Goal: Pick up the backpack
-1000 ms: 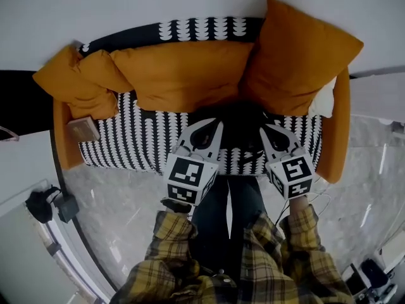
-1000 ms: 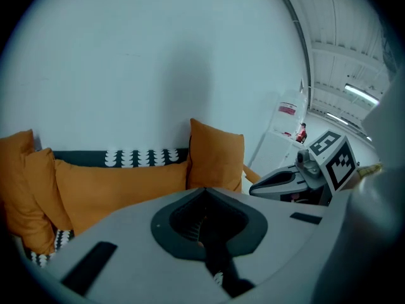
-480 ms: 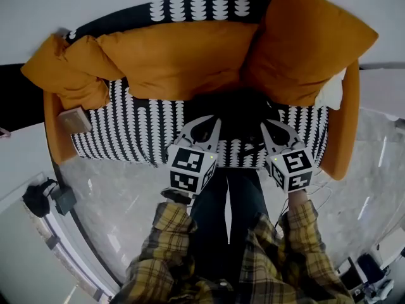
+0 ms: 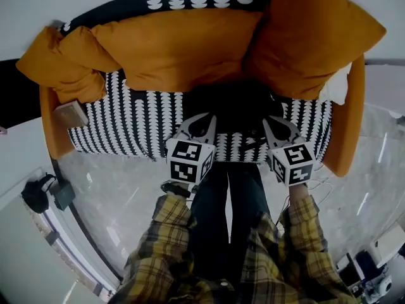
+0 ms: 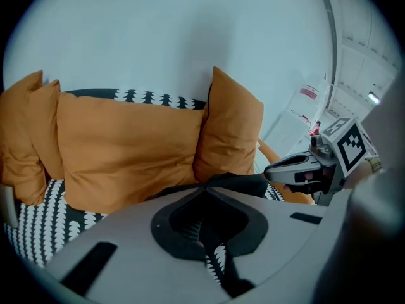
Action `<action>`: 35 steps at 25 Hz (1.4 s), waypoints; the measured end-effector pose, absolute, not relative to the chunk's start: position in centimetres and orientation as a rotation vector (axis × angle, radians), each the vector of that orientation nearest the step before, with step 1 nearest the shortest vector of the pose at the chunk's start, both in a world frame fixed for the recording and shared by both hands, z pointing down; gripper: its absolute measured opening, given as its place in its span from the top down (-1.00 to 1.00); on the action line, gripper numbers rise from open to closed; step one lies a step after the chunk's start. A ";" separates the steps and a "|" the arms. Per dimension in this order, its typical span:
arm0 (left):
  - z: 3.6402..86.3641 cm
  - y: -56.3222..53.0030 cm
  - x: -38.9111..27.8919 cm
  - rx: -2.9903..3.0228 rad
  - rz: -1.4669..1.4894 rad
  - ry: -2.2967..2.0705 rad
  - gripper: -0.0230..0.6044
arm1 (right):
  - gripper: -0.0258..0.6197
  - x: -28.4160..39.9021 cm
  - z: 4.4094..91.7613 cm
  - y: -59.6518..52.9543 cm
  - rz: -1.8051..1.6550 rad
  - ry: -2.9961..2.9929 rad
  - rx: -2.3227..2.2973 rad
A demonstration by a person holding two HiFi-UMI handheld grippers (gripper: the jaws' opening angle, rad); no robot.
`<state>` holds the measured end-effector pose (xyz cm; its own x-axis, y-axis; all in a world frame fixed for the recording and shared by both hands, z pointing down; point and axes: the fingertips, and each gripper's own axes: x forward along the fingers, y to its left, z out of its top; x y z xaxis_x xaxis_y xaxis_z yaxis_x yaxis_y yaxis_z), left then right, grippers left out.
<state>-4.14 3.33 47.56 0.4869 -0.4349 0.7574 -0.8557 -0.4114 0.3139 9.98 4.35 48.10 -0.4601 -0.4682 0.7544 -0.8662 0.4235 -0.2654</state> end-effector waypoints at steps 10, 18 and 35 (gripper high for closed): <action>49.8 4.3 -5.2 1.963 0.836 -1.091 0.87 | 0.87 9.8 48.5 4.5 0.868 -2.121 1.120; 50.9 4.5 -6.0 1.966 0.887 -1.095 0.19 | 0.24 10.4 48.7 4.3 0.786 -2.122 1.149; 52.0 4.4 -9.5 1.913 0.919 -1.212 -0.26 | -0.19 12.7 54.1 3.8 0.835 -2.039 1.110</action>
